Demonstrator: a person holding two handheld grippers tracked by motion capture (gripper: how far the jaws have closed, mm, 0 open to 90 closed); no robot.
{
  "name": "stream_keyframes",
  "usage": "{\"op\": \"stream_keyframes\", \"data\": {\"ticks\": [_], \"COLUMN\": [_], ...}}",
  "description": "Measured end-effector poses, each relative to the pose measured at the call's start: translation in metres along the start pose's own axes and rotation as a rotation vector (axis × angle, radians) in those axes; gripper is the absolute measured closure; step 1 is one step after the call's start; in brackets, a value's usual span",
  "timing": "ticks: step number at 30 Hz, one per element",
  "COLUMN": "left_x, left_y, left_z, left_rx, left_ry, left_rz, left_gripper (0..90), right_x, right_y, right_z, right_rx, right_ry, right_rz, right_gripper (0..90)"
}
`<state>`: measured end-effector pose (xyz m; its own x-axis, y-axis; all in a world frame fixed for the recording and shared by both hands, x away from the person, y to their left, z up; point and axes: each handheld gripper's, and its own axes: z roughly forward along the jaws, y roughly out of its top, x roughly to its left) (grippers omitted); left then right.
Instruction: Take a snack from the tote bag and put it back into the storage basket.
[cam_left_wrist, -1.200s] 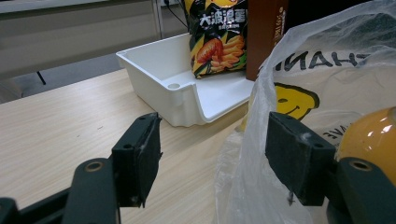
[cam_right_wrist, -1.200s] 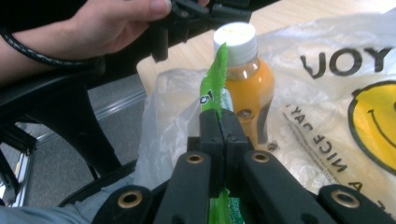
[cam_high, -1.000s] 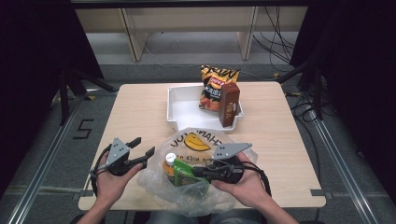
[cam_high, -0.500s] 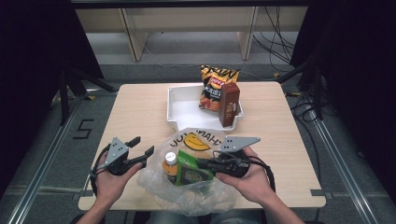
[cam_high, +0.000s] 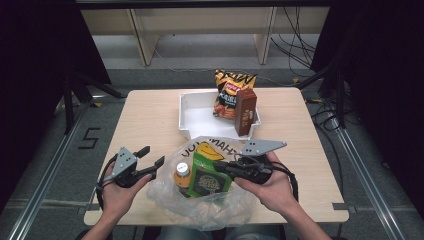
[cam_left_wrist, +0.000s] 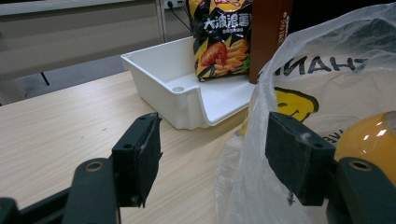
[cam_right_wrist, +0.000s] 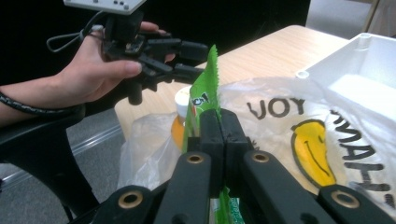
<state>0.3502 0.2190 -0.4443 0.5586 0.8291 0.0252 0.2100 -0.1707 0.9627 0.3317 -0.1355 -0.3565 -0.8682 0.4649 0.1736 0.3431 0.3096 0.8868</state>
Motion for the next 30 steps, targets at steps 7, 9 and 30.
{"op": "stream_keyframes", "data": {"ticks": [7, 9, 30], "left_x": [0.001, 0.001, 0.001], "left_y": [0.0, 0.0, 0.0], "left_z": [0.0, 0.0, 0.0], "left_rx": [-0.002, -0.002, 0.001], "left_ry": [0.002, 0.002, 0.0], "left_rz": [-0.001, -0.002, -0.001], "left_gripper": [35.4, 35.4, 35.3], "right_x": [-0.003, -0.005, -0.011], "right_y": [0.007, 0.009, 0.027], "right_z": [-0.004, -0.004, -0.016], "right_rx": [-0.031, -0.042, -0.093], "right_ry": [-0.024, -0.027, -0.05], "right_rz": [0.012, -0.001, 0.028], "right_gripper": [90.0, 90.0, 90.0]}}
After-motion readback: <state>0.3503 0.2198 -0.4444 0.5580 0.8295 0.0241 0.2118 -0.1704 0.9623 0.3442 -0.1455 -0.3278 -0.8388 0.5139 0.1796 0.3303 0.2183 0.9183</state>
